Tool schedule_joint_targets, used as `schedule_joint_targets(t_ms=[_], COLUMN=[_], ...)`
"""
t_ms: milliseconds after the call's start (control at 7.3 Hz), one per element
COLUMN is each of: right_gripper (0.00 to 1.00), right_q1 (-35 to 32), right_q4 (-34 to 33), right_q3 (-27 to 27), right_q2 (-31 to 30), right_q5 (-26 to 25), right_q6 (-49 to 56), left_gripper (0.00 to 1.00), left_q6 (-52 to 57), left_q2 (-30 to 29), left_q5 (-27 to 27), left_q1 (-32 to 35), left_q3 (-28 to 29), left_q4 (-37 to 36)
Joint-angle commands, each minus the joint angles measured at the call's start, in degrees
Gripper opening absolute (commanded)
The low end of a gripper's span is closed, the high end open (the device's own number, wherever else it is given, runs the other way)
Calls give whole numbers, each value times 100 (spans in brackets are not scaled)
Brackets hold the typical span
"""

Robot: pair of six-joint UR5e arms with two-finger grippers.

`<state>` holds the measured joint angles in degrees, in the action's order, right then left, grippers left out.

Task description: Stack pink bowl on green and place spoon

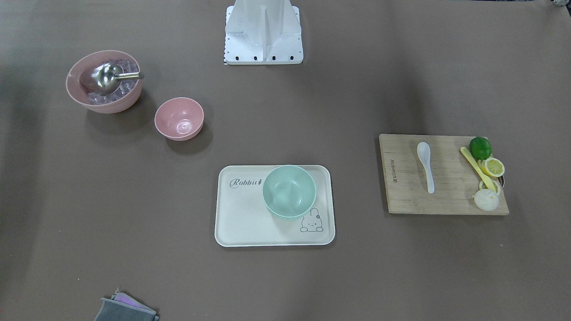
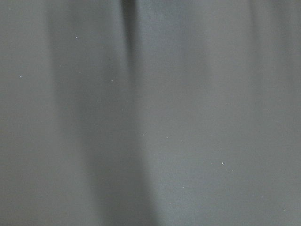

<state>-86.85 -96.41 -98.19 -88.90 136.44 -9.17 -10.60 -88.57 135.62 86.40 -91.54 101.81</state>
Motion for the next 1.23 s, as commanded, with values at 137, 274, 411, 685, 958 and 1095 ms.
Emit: schedule_joint_targets(t_ms=[137, 274, 411, 685, 958, 1095], right_gripper=[100, 100, 100, 100, 100, 100], right_q1=[27, 27, 36, 54, 220, 238], right_q4=[-1, 8, -1, -18, -10, -10], right_q3=[-59, -121, -235, -306, -289, -254], right_q2=[21, 39, 91, 188, 188, 197], right_q5=[14, 58, 59, 67, 59, 24], right_q6=[-41, -41, -49, -41, -259, -252], left_gripper=[98, 98, 98, 98, 98, 98], left_q6=[-12, 5, -3, -3, -3, -3], left_q2=[6, 32, 41, 120, 68, 68], left_q5=[9, 0, 9, 9, 9, 17], left_q1=[0, 0, 0, 9, 0, 0], left_q3=[-13, -4, 4, -39, -39, -48], left_q4=[6, 23, 23, 32, 23, 23])
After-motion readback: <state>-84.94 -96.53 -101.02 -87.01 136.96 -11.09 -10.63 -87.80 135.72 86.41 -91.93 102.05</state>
